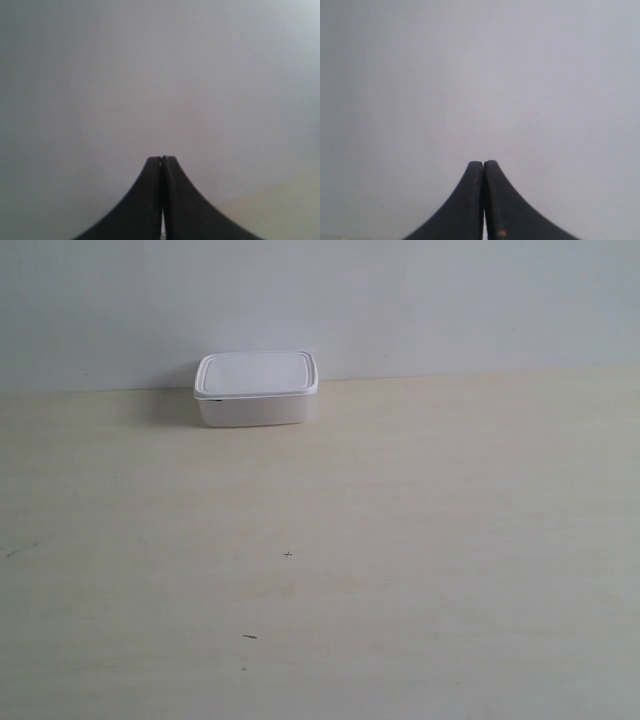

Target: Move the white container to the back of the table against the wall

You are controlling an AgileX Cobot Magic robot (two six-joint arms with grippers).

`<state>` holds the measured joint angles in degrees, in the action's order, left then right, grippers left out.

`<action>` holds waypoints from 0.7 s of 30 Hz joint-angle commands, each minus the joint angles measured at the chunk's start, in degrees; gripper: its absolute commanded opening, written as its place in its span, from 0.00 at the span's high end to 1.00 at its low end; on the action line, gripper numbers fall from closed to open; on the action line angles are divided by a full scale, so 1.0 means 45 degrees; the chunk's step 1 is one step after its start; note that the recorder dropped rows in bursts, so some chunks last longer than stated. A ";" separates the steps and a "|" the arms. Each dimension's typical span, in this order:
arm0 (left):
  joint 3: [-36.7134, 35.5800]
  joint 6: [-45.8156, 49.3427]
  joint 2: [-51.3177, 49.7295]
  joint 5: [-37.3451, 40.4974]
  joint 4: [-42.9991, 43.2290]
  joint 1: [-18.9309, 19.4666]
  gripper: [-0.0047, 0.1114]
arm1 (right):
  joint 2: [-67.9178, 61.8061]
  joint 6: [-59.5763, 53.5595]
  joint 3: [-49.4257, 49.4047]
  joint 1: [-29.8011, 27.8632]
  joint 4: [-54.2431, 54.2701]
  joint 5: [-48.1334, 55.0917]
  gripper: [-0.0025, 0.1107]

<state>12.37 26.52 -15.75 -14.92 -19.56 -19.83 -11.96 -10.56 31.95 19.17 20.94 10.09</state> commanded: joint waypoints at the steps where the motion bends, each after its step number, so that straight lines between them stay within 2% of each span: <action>1: -0.0429 0.0007 0.0525 0.0035 -0.0016 0.1597 0.96 | 0.1021 0.0030 -0.1013 -0.1881 0.0035 0.0259 0.98; 3: -0.0534 0.0007 0.0734 0.0336 -0.0016 0.1877 0.96 | 0.1679 0.0030 -0.1572 -0.2520 0.0035 0.0397 0.98; 8: -0.0631 0.0007 0.0909 0.1766 -0.0016 0.1907 0.96 | 0.2658 0.0030 -0.2494 -0.3343 0.0035 0.1200 0.98; 15: -0.0654 0.0007 0.0823 0.2436 0.0090 0.1907 0.96 | 0.2658 0.0030 -0.3088 -0.3390 -0.0074 0.1386 0.98; 17: -0.0724 0.0007 0.0823 0.3081 0.0528 0.1907 0.96 | 0.2658 0.0030 -0.3360 -0.3390 -0.0100 0.1386 0.98; 21: -0.1211 0.0007 0.0898 0.2941 0.1952 0.1907 0.96 | 0.2658 0.0030 -0.4002 -0.3390 -0.0100 0.1410 0.98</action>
<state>8.37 26.52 -11.94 -1.92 -14.75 -11.37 -0.24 -10.47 15.76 4.24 21.07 16.21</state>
